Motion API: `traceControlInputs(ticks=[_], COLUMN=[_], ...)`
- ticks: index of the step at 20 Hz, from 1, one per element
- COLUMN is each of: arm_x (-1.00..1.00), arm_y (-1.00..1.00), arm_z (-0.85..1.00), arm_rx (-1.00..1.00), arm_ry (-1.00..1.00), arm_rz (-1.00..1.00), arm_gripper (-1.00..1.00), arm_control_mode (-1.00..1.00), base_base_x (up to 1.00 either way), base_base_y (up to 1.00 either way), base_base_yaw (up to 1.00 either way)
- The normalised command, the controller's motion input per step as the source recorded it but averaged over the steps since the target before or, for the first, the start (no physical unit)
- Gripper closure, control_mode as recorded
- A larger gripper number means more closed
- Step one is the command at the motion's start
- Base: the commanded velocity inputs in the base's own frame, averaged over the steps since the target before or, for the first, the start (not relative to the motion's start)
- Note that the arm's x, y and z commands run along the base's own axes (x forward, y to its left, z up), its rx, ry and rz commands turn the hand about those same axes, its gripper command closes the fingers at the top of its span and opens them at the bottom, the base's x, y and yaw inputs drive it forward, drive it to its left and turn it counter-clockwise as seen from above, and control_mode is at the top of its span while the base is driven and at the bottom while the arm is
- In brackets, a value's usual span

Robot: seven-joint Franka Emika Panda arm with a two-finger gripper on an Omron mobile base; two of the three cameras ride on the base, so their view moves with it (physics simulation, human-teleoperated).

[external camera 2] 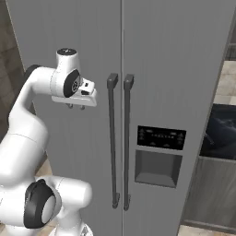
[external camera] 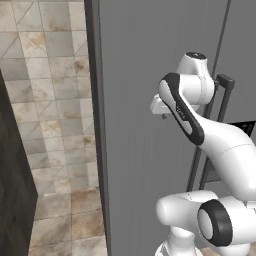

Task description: Retrieve the butter from the fridge and place it on a plate on the dining table. Then retrieve the butter knife by the fridge and place it near the plate.

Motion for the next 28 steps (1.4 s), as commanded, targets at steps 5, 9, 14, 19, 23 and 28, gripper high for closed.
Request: traceControlInputs(ticks=[5,9,14,19,23,28], arm_x=[0.00,0.00,0.00,0.00,0.00,0.00], arm_y=[0.00,0.00,0.00,0.00,0.00,0.00], arm_z=[0.00,0.00,0.00,0.00,0.00,0.00], arm_rx=[0.00,0.00,0.00,0.00,0.00,0.00], arm_ry=[0.00,0.00,0.00,0.00,0.00,0.00], arm_rz=[0.00,0.00,0.00,0.00,0.00,0.00], arm_gripper=[-1.00,-1.00,-1.00,-1.00,-1.00,-1.00], arm_control_mode=[1.00,1.00,1.00,1.00,1.00,1.00], base_base_x=[0.00,-0.06,-0.43,-0.73,-0.71,-0.04], base_base_y=[0.00,0.07,0.01,-0.21,-0.44,-0.63], base_base_yaw=[0.00,0.00,0.00,0.00,0.00,0.00])
